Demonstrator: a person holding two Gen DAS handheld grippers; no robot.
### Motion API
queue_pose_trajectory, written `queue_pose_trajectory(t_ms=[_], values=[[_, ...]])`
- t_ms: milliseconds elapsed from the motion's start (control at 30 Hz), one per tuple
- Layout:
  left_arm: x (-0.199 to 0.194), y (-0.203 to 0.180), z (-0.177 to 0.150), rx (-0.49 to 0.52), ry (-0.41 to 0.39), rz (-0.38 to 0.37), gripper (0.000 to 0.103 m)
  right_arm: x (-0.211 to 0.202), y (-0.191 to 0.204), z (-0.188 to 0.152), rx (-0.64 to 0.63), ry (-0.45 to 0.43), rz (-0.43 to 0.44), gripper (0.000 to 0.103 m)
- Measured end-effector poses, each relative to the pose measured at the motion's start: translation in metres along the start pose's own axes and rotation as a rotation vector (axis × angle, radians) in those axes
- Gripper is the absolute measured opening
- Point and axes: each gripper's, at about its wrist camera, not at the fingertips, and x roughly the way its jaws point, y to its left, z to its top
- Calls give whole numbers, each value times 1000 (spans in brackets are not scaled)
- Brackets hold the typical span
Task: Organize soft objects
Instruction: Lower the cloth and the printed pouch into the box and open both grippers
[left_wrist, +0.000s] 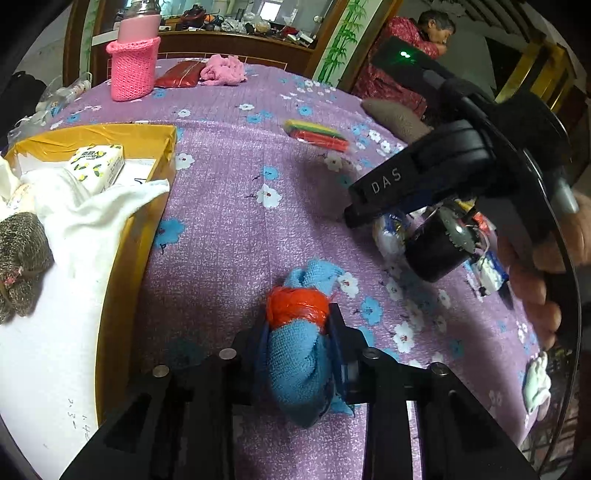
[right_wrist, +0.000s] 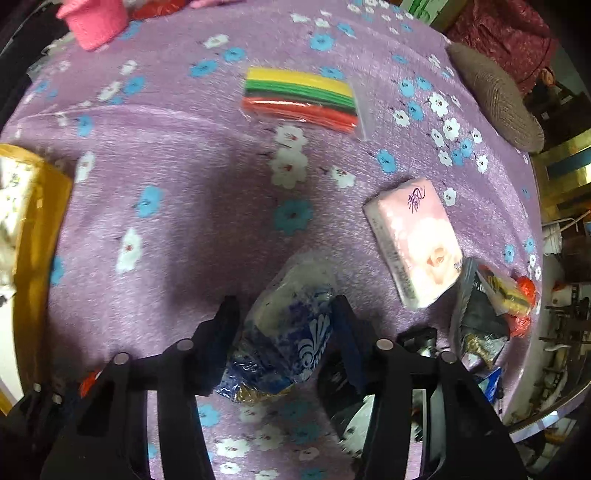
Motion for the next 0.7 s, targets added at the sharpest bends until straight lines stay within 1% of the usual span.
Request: queue_pose_trajectory(t_ms=[100, 200, 267, 367, 400, 500, 600, 700], values=[[-9, 2, -6, -10, -24, -25, 26, -14, -2, -11, 20, -52, 48, 46], [-30, 3, -10, -11, -65, -50, 26, -33, 0, -25, 34, -107, 89, 46], [-51, 3, -12, -9, -93, -65, 26, -48, 4, -37, 43, -151, 125, 46], [-85, 9, -14, -13, -145, -71, 26, -66, 18, -46, 41, -196, 187, 46], [-94, 14, -15, -19, -159, -64, 27, -73, 25, -49, 38, -212, 224, 46], [-121, 40, -19, -53, -199, -22, 27, -84, 47, -54, 4, -234, 293, 46], [-140, 77, -25, -110, -231, 67, 27, -89, 80, -59, -43, -236, 356, 47], [-150, 119, -32, -195, -232, 143, 27, -86, 112, -62, -86, -234, 424, 47]])
